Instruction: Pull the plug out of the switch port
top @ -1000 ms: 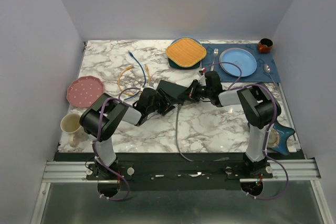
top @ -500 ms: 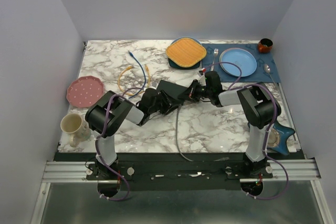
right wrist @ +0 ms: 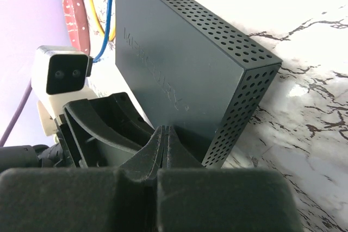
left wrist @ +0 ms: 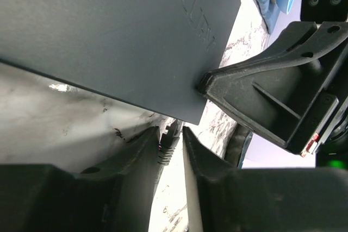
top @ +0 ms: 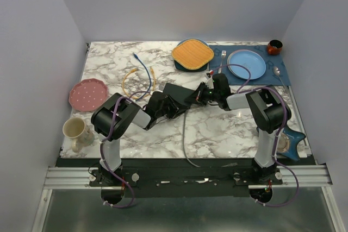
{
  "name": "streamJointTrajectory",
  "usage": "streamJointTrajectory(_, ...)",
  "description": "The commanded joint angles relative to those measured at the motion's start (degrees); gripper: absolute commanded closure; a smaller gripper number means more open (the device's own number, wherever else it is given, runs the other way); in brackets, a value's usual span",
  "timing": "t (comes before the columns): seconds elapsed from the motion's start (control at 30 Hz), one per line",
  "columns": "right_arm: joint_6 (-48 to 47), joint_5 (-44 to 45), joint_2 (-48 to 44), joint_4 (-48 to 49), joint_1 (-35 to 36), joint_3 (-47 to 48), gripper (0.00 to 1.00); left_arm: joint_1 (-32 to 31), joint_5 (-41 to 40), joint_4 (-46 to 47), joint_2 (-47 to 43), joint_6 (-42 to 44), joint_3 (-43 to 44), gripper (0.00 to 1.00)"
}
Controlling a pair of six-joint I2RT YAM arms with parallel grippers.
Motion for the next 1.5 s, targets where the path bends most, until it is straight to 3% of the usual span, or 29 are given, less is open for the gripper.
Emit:
streamJointTrajectory(0.0, -2.3, 3.8, 1.1, -5.4, -0.1, -0.8, 0.99, -1.4, -1.5, -3.7, 2.5, 0.3, 0.4, 0.69)
streamJointTrajectory(0.17, -2.1, 3.8, 0.9, -4.9, -0.1, -1.2, 0.99, -1.6, -1.2, -3.6, 3.1, 0.0, 1.0, 0.71)
streamJointTrajectory(0.23, -2.1, 3.8, 0.9, -4.8, -0.1, -1.3, 0.99, -1.8, -1.3, -3.6, 3.2, 0.0, 1.0, 0.64)
streamJointTrajectory(0.4, -2.1, 3.7, 0.9, -4.8, -0.1, -1.3, 0.99, -1.9, -1.1, -3.4, 3.5, 0.2, 1.3, 0.63)
streamJointTrajectory(0.57, -2.2, 3.7, 0.9, -4.8, -0.1, -1.5, 0.99, -2.1, -1.1, -3.4, 4.0, 0.2, 1.7, 0.74)
streamJointTrajectory(0.67, -2.2, 3.8, 0.9, -4.8, -0.2, -1.6, 0.99, -2.1, -1.1, -3.3, 4.1, 0.2, 1.7, 0.89)
streamJointTrajectory(0.83, -2.1, 3.7, 0.9, -4.7, -0.1, -1.5, 0.99, -2.1, -0.6, -2.3, 4.7, 0.2, 1.7, 0.99)
streamJointTrajectory(1.47, -2.2, 3.9, 0.8, -5.2, -0.1, -1.2, 0.99, -2.1, 1.1, 1.2, 4.7, 0.1, -1.4, 1.0)
